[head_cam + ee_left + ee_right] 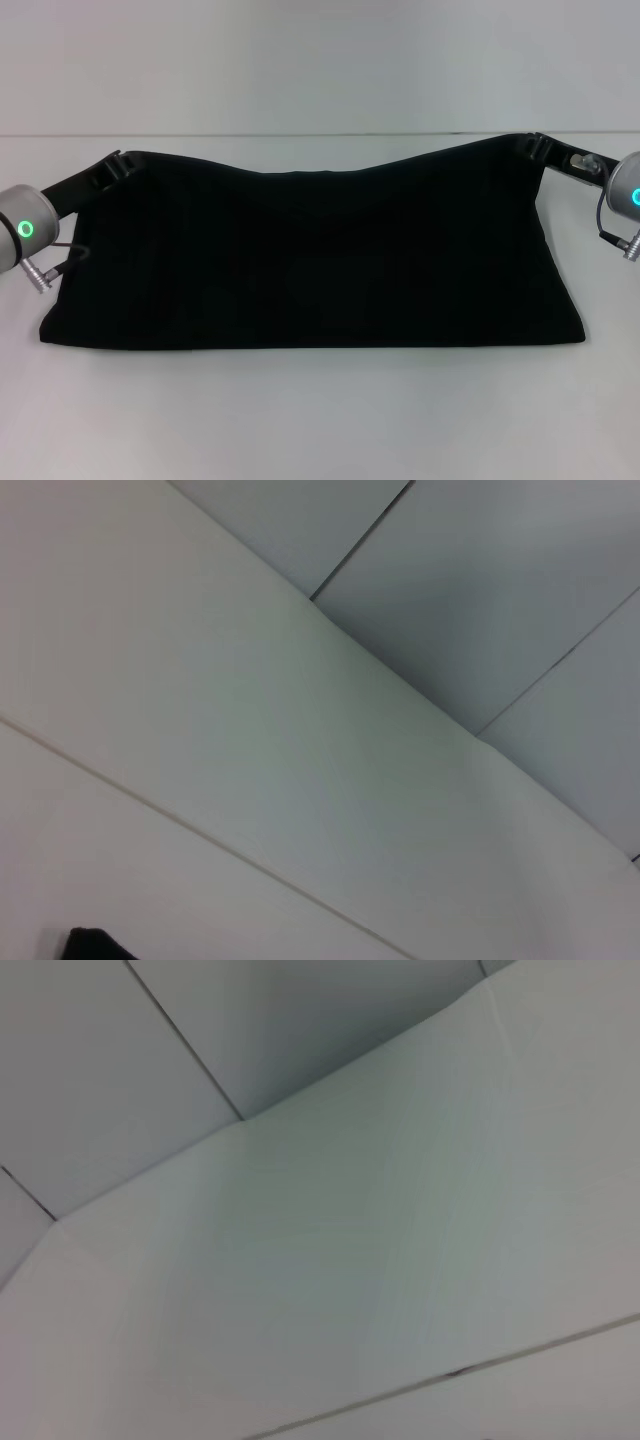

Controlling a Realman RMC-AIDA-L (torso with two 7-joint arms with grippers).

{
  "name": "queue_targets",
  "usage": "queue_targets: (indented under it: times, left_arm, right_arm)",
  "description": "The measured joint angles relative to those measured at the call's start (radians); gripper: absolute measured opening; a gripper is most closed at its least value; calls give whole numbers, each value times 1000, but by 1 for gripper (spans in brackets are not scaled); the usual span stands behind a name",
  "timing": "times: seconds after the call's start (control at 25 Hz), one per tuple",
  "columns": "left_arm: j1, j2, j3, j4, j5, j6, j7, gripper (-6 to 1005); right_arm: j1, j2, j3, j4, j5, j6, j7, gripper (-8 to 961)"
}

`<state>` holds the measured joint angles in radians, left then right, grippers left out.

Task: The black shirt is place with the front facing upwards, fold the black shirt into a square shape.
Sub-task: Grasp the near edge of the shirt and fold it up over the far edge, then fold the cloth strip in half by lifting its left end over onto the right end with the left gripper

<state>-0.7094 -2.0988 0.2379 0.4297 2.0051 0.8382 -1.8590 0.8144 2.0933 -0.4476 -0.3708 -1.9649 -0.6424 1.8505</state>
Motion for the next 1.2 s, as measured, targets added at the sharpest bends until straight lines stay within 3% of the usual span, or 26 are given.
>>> queue_targets:
  times: [0.36, 0.56, 0.8, 1.0, 1.2]
  left_arm:
    - [-24, -36, 0, -1, -36, -100, 52, 48]
    - [-8, -44, 0, -3, -111, -106, 91, 70]
    - [20, -36, 0, -5, -168, -97, 92, 269]
    - [30, -27, -3, -3, -168, -85, 85, 499]
    - [61, 16, 2, -22, -158, 84, 50, 649]
  right_arm:
    - [12, 2, -75, 7, 5, 59, -15, 87]
    - [9, -2, -79, 7, 41, 55, -29, 279]
    - [-12, -8, -73, -5, 49, 8, -31, 524]
    - [-61, -8, -71, -39, 133, -45, -46, 640]
    - [-130, -28, -76, -60, 248, -239, -148, 757]
